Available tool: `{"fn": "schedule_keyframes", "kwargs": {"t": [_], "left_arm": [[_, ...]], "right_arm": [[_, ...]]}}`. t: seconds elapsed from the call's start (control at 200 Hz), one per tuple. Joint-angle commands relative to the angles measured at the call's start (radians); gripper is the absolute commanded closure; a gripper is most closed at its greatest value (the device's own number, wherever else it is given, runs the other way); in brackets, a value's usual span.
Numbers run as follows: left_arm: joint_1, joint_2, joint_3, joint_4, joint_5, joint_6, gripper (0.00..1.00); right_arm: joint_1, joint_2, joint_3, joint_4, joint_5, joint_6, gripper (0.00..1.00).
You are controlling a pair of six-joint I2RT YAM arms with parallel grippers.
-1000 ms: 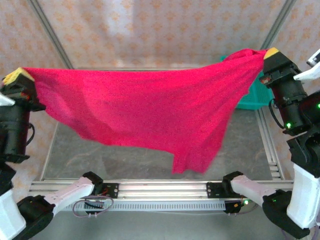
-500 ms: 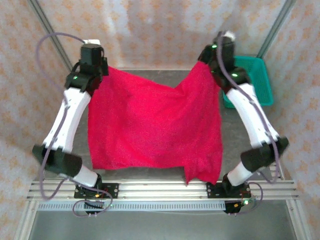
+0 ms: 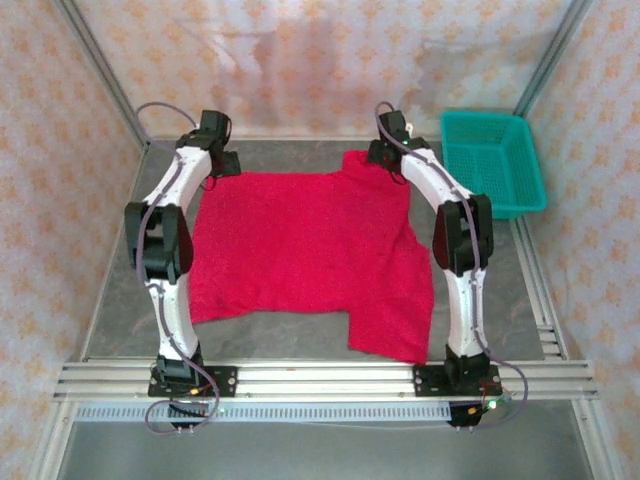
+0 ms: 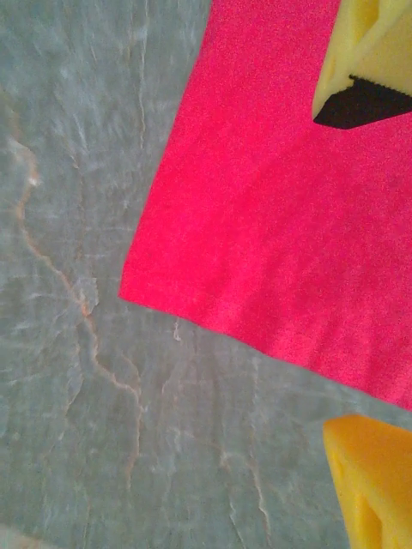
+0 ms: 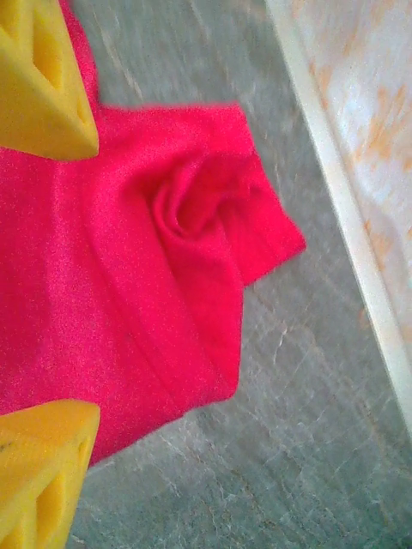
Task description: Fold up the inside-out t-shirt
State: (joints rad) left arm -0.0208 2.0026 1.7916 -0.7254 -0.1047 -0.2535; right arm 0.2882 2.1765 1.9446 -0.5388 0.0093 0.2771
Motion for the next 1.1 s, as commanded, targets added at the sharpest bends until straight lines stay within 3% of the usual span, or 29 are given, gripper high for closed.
{"fn": "schedule_keyframes", "kwargs": {"t": [0.0,0.09,0.255,0.36,0.696,0.946,1.091], "left_arm": [[-0.024,-0.252,-0.196,0.043,0.107,-0.097,0.12],[-0.066,-0.405,-0.452,0.163,0.265,-0.151,0.12],[-0.149,-0.532,-0.780,0.346,0.408,-0.274,0.12],[-0.147,-0.531,-0.897,0.451,0.393,-0.333,0.12],[0.019,-0.187,-0.729,0.434,0.331,-0.310,0.12],[0.028,0.095,-0.401,0.298,0.314,-0.242,0.14],[0.028,0.091,-0.331,0.241,0.306,-0.232,0.15]], "right_arm": [[0.034,-0.192,-0.100,-0.069,-0.057,0.029,0.24],[0.055,-0.302,-0.272,-0.059,-0.111,0.059,0.24],[0.059,-0.447,-0.595,0.067,-0.272,0.165,0.24],[0.059,-0.467,-0.728,0.171,-0.305,0.193,0.24],[-0.020,-0.154,-0.604,0.120,-0.246,0.174,0.24],[-0.070,0.031,-0.352,0.024,-0.197,0.146,0.24],[-0.073,0.080,-0.229,-0.048,-0.210,0.116,0.24]]}}
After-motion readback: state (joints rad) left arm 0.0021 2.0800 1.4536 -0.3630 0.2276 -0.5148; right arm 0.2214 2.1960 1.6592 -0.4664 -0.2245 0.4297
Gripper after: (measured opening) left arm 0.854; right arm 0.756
